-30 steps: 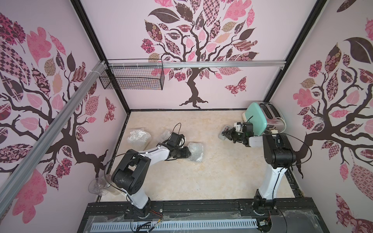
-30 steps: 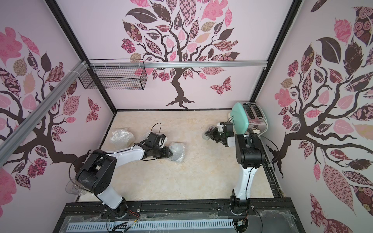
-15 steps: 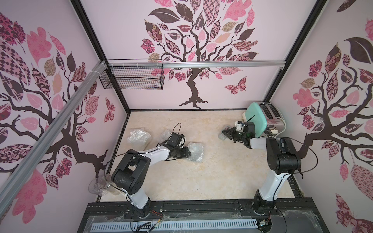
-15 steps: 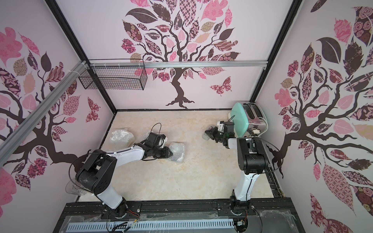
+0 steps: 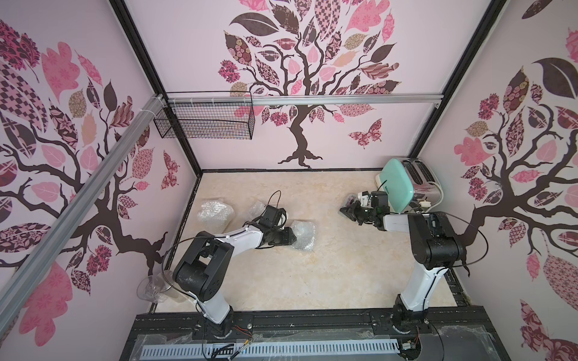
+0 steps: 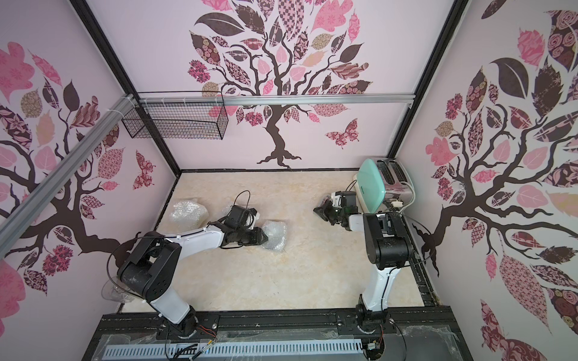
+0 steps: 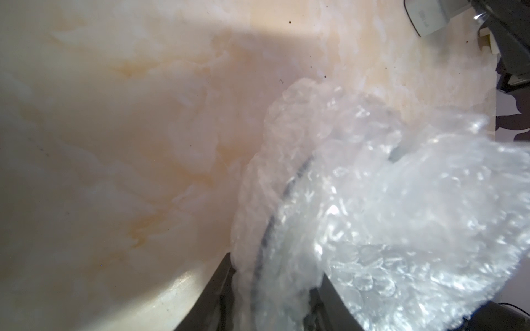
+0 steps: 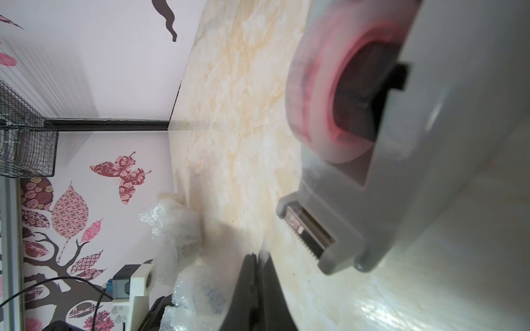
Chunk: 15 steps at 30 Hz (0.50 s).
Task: Wrap bowls in bubble wrap
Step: Tear off the tape using the Tape Cutter.
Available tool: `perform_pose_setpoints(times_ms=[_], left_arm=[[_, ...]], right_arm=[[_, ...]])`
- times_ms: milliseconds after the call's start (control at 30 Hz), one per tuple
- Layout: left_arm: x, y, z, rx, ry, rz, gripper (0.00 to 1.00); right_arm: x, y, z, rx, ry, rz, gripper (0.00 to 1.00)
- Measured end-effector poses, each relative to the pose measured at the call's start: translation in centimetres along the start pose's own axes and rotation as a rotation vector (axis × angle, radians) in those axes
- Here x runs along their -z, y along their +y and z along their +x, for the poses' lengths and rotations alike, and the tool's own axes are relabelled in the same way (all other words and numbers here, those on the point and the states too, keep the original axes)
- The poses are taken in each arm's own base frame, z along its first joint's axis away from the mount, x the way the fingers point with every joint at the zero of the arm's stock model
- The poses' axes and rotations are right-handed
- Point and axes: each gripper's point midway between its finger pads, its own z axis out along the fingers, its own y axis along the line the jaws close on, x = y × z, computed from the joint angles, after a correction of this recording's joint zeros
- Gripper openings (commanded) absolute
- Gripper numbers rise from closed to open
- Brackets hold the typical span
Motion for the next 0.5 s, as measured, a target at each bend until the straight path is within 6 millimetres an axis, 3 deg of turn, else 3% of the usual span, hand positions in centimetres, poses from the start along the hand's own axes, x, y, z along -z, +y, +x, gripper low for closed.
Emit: perform_pose_setpoints(times_ms=[500], left_arm=[[-0.1,-0.1,0.0,-0.001,0.005,-0.001,0.38]], right_arm=[[-0.8,-2.9,0.5,-0.03,-0.003,0.077,0.0]])
